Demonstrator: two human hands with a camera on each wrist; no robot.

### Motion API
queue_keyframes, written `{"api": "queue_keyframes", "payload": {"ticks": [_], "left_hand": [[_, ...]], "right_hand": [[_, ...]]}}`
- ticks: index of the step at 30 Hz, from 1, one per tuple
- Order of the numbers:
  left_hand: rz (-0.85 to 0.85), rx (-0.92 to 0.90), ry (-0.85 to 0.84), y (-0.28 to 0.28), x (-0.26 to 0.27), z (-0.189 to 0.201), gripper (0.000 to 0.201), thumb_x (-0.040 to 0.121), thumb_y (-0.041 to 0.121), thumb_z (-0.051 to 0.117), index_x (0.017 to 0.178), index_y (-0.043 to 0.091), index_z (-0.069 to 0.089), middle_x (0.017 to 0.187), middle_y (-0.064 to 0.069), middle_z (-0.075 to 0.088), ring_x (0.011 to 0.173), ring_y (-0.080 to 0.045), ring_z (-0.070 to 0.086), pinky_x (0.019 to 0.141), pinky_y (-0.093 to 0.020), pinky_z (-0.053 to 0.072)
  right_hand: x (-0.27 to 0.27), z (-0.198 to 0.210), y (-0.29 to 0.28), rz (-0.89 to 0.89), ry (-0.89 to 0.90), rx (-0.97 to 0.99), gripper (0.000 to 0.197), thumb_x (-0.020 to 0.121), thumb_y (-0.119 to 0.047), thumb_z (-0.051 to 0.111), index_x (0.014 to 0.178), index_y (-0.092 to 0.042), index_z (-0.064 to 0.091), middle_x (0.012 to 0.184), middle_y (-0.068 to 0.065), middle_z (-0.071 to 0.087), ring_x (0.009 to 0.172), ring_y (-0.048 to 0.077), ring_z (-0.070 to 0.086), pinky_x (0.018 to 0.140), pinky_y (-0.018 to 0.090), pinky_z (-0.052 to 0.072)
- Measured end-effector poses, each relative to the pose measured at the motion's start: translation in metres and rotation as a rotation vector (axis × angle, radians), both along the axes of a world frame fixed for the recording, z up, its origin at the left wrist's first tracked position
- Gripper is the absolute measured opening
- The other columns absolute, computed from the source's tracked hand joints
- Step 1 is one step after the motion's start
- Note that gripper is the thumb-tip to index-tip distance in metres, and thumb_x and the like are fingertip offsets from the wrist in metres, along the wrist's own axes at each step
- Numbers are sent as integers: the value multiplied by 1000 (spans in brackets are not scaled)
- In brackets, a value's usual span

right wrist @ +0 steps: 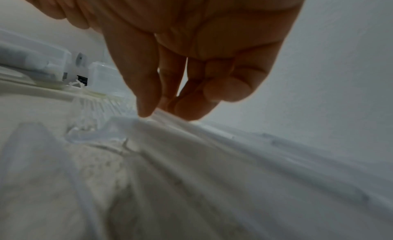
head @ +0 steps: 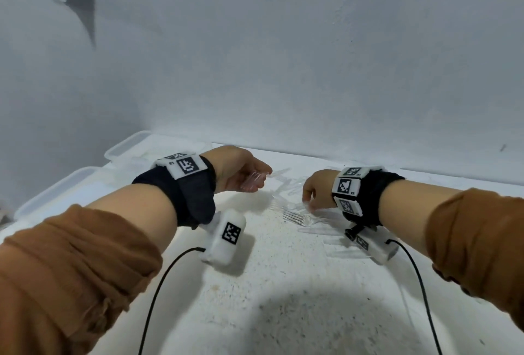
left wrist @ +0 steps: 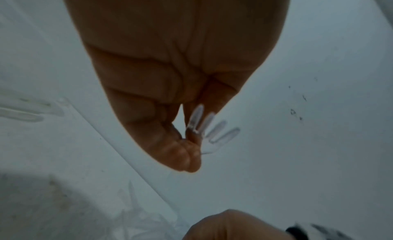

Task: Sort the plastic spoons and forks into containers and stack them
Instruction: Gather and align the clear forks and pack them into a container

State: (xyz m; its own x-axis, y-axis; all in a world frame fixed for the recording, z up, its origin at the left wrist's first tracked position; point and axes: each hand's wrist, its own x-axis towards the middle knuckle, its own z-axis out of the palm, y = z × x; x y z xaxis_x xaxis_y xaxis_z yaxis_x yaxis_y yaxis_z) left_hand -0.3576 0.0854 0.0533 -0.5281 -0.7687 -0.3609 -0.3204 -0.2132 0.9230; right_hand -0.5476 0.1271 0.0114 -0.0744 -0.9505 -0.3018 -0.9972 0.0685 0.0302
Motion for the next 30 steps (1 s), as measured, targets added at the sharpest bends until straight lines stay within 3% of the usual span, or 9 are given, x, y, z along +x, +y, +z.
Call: {"api": "queue_keyframes", "payload": {"ticks": [5, 8, 10, 12, 16, 19, 21, 26, 30], "left_hand": [[107, -31, 92, 12, 2, 1, 16, 89, -4, 48, 94, -2, 63, 75, -10, 60, 60, -13, 63, 61, -20, 56], [95, -70, 170, 17, 4, -3, 37, 88, -18, 31, 105, 0, 58, 83, -11, 59, 75, -16, 59, 63, -17, 54], [105, -112, 211, 19, 6, -6, 32, 89, -18, 38, 99, 1, 61, 81, -7, 60, 75, -14, 59, 66, -15, 54], [135, -141, 235, 21, 7, -8, 22, 89, -11, 50, 89, 5, 65, 75, -2, 63, 71, -9, 61, 70, -13, 54], [224, -247, 217, 20, 4, -14, 18, 91, 15, 60, 105, 5, 65, 78, 0, 63, 66, -3, 62, 72, -12, 54], [277, -351, 157, 20, 2, -17, 13, 93, 21, 57, 99, 12, 64, 75, 2, 59, 67, -6, 58, 73, -16, 55], [271, -430, 105, 20, 2, -19, 10, 94, 22, 54, 90, 22, 63, 78, 7, 57, 74, -8, 57, 79, -22, 54], [254, -555, 70, 14, 2, -19, 18, 99, 21, 43, 89, 26, 58, 85, 17, 62, 84, -2, 58, 100, -33, 44], [300, -568, 179, 15, -8, -13, 20, 99, 16, 40, 85, 27, 49, 75, 9, 59, 80, -10, 61, 100, -38, 44]], "right_hand": [[6, 6, 1, 37, 61, -5, 26, 90, -16, 49, 112, -15, 64, 116, 1, 62, 103, 20, 58, 82, 24, 43], [6, 16, 1, 30, 166, -11, 26, 94, -20, 40, 103, -9, 61, 105, 4, 60, 89, 20, 52, 77, 26, 42], [1, 20, 1, -2, 166, -47, 27, 95, -19, 37, 103, -7, 60, 103, 7, 59, 85, 21, 49, 74, 26, 40], [-7, 21, -1, -17, 138, -69, 27, 94, -14, 37, 104, -5, 60, 105, 8, 62, 83, 21, 49, 73, 26, 39], [-13, 13, -4, -24, 117, -43, 18, 94, -21, 43, 85, -9, 54, 87, 3, 55, 86, 23, 49, 75, 28, 40], [-9, 7, -4, 13, 84, 28, 30, 90, -31, 56, 110, -9, 63, 110, 4, 63, 102, 22, 58, 87, 30, 44], [-8, 5, -7, 34, 57, 90, 31, 86, -27, 63, 114, -12, 65, 112, 1, 64, 95, 16, 56, 85, 28, 44], [-4, 3, -13, 33, 61, 27, 11, 87, -20, 57, 77, -15, 57, 72, -3, 51, 80, 19, 49, 71, 24, 39], [-11, 11, -9, -56, 18, -112, 20, 88, -25, 46, 69, -18, 45, 82, 2, 53, 80, 23, 49, 78, 29, 45]]}}
